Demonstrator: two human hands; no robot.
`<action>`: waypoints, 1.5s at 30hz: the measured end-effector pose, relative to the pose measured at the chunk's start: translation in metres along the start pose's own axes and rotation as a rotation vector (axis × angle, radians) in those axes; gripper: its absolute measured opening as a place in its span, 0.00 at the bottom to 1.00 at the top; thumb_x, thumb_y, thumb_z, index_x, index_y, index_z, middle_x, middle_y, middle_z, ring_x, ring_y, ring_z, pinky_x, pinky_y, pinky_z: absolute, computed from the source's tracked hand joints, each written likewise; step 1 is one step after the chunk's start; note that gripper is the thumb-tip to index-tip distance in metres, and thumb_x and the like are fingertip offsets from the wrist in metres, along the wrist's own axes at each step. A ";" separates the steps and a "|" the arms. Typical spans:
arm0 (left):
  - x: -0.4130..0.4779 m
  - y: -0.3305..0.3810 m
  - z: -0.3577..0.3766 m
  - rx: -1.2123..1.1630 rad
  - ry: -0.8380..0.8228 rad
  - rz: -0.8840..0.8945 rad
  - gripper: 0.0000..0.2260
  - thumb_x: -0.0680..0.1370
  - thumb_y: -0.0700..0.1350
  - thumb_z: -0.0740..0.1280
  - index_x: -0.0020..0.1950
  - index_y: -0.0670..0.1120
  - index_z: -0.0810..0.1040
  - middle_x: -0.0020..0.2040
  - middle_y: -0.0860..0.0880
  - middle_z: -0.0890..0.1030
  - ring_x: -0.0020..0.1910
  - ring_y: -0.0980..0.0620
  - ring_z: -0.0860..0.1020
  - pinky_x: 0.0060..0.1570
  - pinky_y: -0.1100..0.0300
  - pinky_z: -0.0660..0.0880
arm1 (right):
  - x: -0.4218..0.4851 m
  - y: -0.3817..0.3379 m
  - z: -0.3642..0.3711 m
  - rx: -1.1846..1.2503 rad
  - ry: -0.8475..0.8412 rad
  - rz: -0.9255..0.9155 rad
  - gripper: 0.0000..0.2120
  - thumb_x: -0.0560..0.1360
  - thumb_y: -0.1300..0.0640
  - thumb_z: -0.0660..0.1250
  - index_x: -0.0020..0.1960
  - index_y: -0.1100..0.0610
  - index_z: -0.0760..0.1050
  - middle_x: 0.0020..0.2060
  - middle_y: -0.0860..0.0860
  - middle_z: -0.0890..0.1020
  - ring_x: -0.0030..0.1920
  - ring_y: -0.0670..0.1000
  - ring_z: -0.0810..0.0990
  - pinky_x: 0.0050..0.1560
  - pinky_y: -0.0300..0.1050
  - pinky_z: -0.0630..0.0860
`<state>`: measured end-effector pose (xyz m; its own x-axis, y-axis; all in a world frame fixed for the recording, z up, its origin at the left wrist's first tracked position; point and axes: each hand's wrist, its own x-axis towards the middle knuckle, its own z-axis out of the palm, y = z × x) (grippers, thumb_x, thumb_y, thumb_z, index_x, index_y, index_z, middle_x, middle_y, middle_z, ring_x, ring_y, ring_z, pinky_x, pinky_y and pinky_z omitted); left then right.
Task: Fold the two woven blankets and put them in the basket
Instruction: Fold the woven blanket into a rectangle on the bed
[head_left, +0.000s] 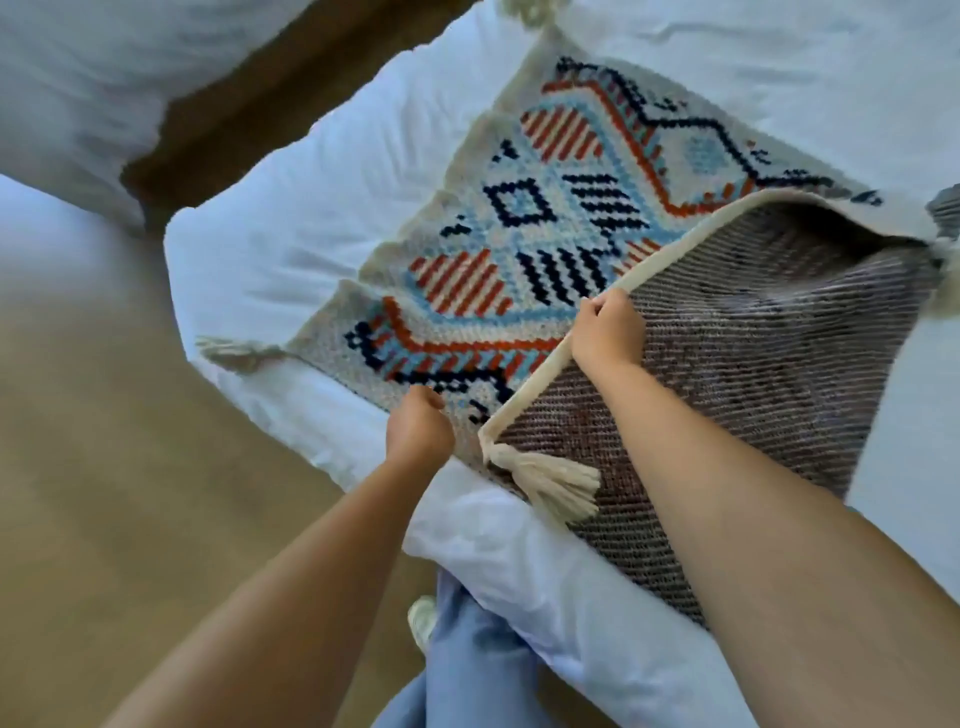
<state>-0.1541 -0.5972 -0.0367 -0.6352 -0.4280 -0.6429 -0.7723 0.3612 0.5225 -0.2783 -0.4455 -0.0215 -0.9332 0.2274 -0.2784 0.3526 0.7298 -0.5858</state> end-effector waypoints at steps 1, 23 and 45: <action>0.008 -0.003 -0.007 0.063 -0.024 0.039 0.06 0.78 0.36 0.55 0.52 0.43 0.68 0.45 0.43 0.74 0.40 0.45 0.74 0.33 0.53 0.72 | 0.003 -0.009 0.009 0.004 -0.003 -0.002 0.08 0.80 0.55 0.54 0.47 0.59 0.68 0.36 0.51 0.72 0.36 0.54 0.74 0.31 0.46 0.69; 0.131 -0.006 -0.084 0.336 -0.390 0.158 0.06 0.77 0.39 0.54 0.45 0.41 0.70 0.40 0.44 0.74 0.31 0.52 0.69 0.26 0.60 0.64 | 0.046 -0.117 0.142 -0.157 -0.045 0.076 0.09 0.80 0.56 0.55 0.48 0.61 0.70 0.37 0.51 0.73 0.36 0.51 0.73 0.32 0.43 0.68; 0.187 -0.071 -0.183 0.782 -0.386 0.262 0.09 0.73 0.50 0.58 0.45 0.46 0.73 0.38 0.50 0.77 0.37 0.48 0.75 0.33 0.58 0.67 | 0.025 -0.175 0.208 0.088 -0.097 0.194 0.07 0.79 0.56 0.56 0.49 0.59 0.69 0.42 0.52 0.75 0.40 0.51 0.76 0.37 0.45 0.71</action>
<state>-0.2196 -0.8540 -0.0915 -0.6342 0.0031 -0.7732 -0.2879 0.9271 0.2399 -0.3490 -0.7015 -0.0844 -0.8376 0.2920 -0.4617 0.5336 0.6184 -0.5769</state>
